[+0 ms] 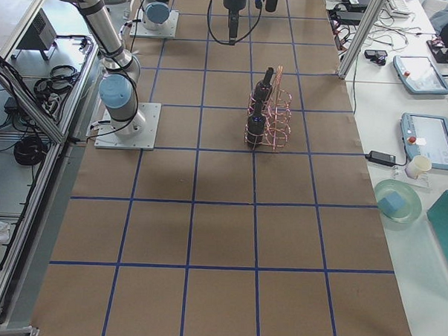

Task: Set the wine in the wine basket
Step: 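Carry the bottle with the left gripper toward the table center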

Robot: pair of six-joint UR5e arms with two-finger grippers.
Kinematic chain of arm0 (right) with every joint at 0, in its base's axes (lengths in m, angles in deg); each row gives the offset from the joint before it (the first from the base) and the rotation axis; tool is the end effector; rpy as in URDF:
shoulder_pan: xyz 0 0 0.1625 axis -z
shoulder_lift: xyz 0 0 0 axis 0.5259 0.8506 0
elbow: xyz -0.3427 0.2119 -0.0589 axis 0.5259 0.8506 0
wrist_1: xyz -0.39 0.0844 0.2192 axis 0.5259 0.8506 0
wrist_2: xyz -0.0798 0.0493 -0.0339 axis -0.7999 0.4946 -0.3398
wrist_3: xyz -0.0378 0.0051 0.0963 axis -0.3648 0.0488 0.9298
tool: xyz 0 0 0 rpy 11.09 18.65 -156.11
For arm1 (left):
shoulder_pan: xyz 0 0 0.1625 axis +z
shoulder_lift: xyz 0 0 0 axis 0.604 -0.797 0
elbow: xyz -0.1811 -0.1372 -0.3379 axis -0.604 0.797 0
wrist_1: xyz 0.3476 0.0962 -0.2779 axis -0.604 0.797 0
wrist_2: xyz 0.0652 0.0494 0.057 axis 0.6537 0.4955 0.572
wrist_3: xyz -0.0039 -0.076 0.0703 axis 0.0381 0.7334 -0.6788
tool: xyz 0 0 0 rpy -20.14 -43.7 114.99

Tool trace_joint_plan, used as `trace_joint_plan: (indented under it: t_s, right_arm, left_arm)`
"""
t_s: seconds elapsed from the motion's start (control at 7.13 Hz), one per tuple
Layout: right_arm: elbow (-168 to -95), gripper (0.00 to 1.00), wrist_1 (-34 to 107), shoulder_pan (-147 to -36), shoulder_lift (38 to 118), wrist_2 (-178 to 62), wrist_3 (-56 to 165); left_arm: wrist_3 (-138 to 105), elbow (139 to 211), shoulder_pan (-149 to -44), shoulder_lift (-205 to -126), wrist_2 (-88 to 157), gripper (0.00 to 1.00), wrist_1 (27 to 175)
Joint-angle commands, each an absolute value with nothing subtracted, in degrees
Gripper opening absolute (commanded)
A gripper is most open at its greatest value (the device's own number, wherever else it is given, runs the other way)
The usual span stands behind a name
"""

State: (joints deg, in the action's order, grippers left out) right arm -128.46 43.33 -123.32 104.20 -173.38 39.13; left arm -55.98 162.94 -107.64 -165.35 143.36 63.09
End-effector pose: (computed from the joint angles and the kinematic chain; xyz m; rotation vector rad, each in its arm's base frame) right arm 0.1432 -0.4857 0.5080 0.0054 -3.1058 -0.0201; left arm 0.0945 -0.6788 0.3894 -0.1413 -3.1192 0.1141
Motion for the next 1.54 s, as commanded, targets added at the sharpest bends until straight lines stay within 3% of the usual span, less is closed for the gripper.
trace_joint_plan:
  t_s: [0.0, 0.42, 0.98, 1.4]
  right_arm:
    - [-128.5, 1.00, 43.4, -123.3, 104.1, -173.5, 39.0]
    - [-128.5, 1.00, 43.3, -123.3, 104.2, -173.4, 39.0]
    - [-128.5, 1.00, 43.3, -123.4, 104.2, -173.5, 39.0]
    - [-128.5, 1.00, 43.3, -123.4, 104.1, -173.4, 39.0]
  left_arm:
    - [-46.8, 169.5, -114.2, -159.9, 143.1, 0.00, 62.9]
    - [-36.8, 175.9, -124.7, -153.3, 142.8, 0.00, 62.5]
    - [-27.7, 183.1, -137.3, -150.4, 143.4, 0.00, 59.8]
    - [-26.8, 185.5, -139.4, -150.1, 145.5, 0.00, 59.7]
